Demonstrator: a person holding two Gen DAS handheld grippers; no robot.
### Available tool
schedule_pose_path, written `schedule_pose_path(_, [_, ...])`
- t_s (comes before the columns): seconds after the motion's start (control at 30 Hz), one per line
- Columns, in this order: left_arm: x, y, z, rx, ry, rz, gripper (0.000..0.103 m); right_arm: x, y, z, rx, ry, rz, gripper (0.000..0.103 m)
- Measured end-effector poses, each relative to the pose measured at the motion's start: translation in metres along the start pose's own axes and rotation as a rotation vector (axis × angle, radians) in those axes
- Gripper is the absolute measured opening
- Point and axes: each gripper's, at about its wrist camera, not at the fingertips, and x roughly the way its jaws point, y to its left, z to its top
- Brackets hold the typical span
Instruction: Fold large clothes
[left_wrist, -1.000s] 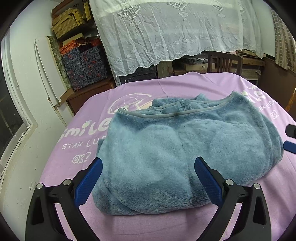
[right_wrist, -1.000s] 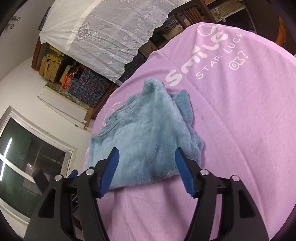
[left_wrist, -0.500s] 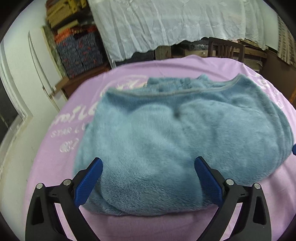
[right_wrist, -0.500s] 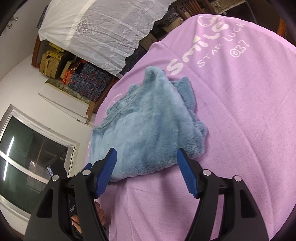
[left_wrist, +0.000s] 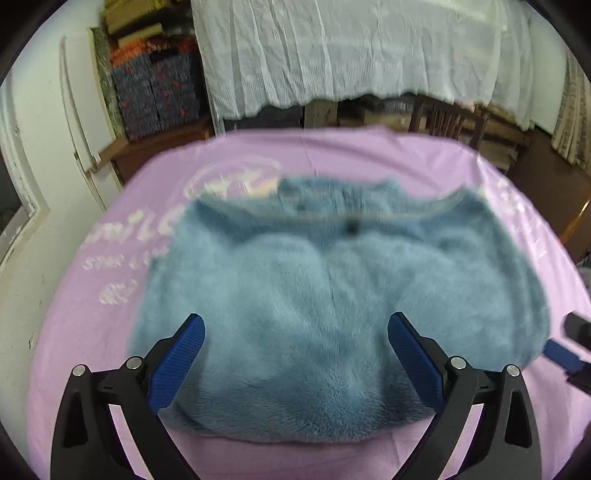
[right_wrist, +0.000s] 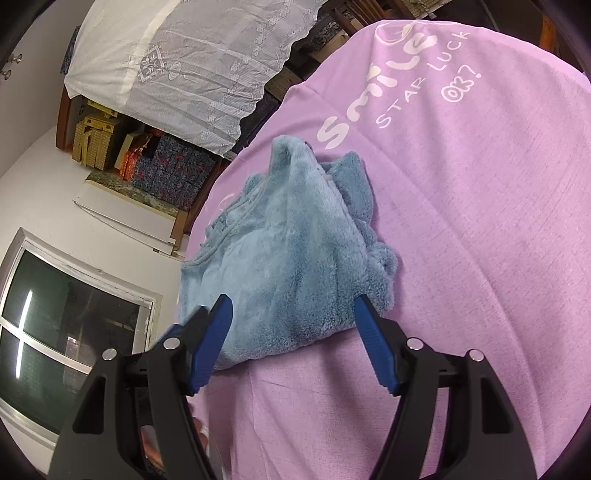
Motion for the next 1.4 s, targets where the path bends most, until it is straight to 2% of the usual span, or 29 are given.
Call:
schedule_pose_path(0.07, [0.019, -0.001, -0.010, 0.004, 0.034, -0.006, 0.100, 0.002, 0.001, -0.001, -0.001, 0.000, -0.005, 0.067])
schedule_pose_path(0.1, [0.020, -0.002, -0.011, 0.009, 0.013, -0.006, 0.100, 0.002, 0.001, -0.002, -0.004, -0.003, -0.009, 0.067])
schedule_pose_path(0.27, [0.020, -0.001, -0.012, -0.001, 0.023, -0.017, 0.100, 0.004, 0.005, -0.010, -0.015, -0.028, -0.029, 0.067])
schedule_pose_path(0.5, [0.017, 0.001, -0.015, -0.011, 0.008, -0.021, 0.100, 0.003, -0.005, -0.031, 0.070, -0.035, -0.008, 0.069])
schedule_pose_path(0.7, [0.017, 0.001, -0.015, -0.013, 0.007, -0.017, 0.100, 0.005, -0.008, -0.038, 0.157, -0.119, -0.087, 0.072])
schedule_pose_path(0.87, [0.016, 0.002, -0.015, -0.019, 0.010, -0.024, 0.100, 0.022, -0.002, -0.031, 0.272, -0.177, -0.115, 0.073])
schedule_pose_path(1.03, [0.003, 0.014, -0.013, -0.080, -0.004, -0.035, 0.100, 0.046, 0.001, -0.008, 0.342, -0.193, -0.111, 0.073])
schedule_pose_path(1.13, [0.004, 0.018, -0.011, -0.086, -0.009, -0.010, 0.100, 0.053, 0.002, 0.002, 0.303, -0.251, -0.130, 0.068])
schedule_pose_path(1.2, [0.016, 0.018, -0.012, -0.081, 0.027, -0.003, 0.100, 0.053, 0.000, 0.003, 0.254, -0.280, -0.157, 0.058])
schedule_pose_path(1.3, [0.019, 0.011, -0.010, -0.045, 0.020, 0.032, 0.100, 0.053, -0.004, 0.005, 0.248, -0.273, -0.139, 0.055])
schedule_pose_path(1.4, [0.020, 0.013, -0.010, -0.047, 0.023, 0.031, 0.100, 0.053, -0.001, 0.000, 0.222, -0.265, -0.157, 0.054])
